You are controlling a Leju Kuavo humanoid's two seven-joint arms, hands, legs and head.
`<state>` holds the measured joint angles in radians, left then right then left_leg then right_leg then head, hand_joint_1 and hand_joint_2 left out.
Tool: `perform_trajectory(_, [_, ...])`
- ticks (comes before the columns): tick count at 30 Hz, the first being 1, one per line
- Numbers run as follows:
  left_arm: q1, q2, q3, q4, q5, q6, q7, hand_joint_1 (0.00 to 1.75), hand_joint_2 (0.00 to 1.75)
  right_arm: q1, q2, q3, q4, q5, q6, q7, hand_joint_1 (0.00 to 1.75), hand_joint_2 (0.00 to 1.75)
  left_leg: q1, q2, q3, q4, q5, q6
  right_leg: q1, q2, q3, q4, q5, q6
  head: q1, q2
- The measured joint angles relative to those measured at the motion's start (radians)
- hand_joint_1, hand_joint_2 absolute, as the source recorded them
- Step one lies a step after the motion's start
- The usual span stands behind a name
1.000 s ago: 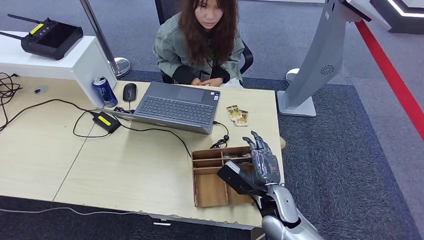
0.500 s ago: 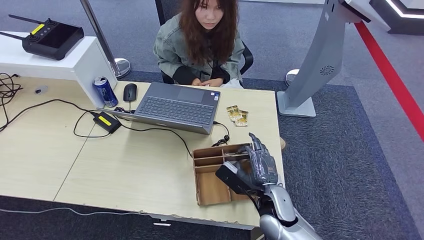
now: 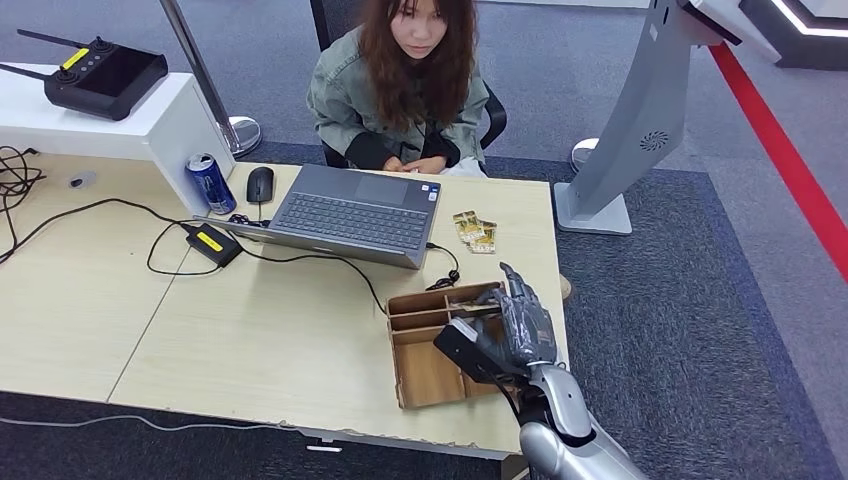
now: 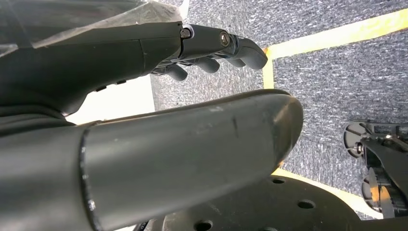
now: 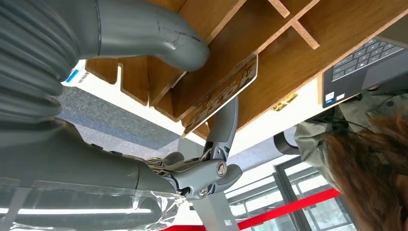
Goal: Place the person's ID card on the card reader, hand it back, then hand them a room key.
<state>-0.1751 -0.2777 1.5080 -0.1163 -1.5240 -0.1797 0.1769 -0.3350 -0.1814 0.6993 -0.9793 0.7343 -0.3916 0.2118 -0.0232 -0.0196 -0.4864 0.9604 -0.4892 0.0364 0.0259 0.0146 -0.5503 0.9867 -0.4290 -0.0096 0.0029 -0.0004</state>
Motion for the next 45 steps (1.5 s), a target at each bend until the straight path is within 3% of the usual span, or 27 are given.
perform_trajectory(5, [0.000,0.000,0.000,0.000,0.000,0.000,0.000,0.00,0.00,-0.004,0.004,-0.002,0.011,0.000,-0.001,-0.001,0.97,1.75,0.000,0.000,0.000,0.000,0.000,0.000,0.000,0.000,0.000,0.000,0.000,0.000,0.000,0.000])
perform_trajectory(7, [0.000,0.000,0.000,0.000,0.000,0.000,0.000,0.00,0.00,-0.007,0.005,-0.003,0.015,-0.001,-0.001,-0.001,1.08,1.75,0.000,0.000,0.000,0.000,0.000,0.000,0.000,0.000,0.000,0.000,0.000,0.000,0.000,0.000])
perform_trajectory(11, [0.000,0.000,0.000,0.000,0.000,0.000,0.000,0.00,0.00,-0.015,0.009,-0.005,0.026,-0.003,-0.003,-0.005,1.61,1.75,0.000,0.000,0.000,0.000,0.000,0.000,0.000,0.000,0.000,0.000,0.000,0.000,0.000,0.000])
perform_trajectory(13, [0.000,0.000,0.000,0.000,0.000,0.000,0.000,0.00,0.00,-0.020,0.010,-0.007,0.031,-0.003,-0.004,-0.006,1.73,1.75,0.000,0.000,0.001,0.000,0.000,0.000,0.000,0.000,0.000,0.000,0.000,0.000,0.000,0.000])
perform_trajectory(45, [0.000,-0.001,0.000,0.000,0.000,0.001,0.000,0.00,0.00,-0.045,0.029,-0.011,0.067,-0.035,-0.006,-0.008,1.75,1.75,0.000,0.000,0.001,0.000,0.000,0.000,0.000,0.000,0.000,0.000,0.000,0.000,0.000,0.000])
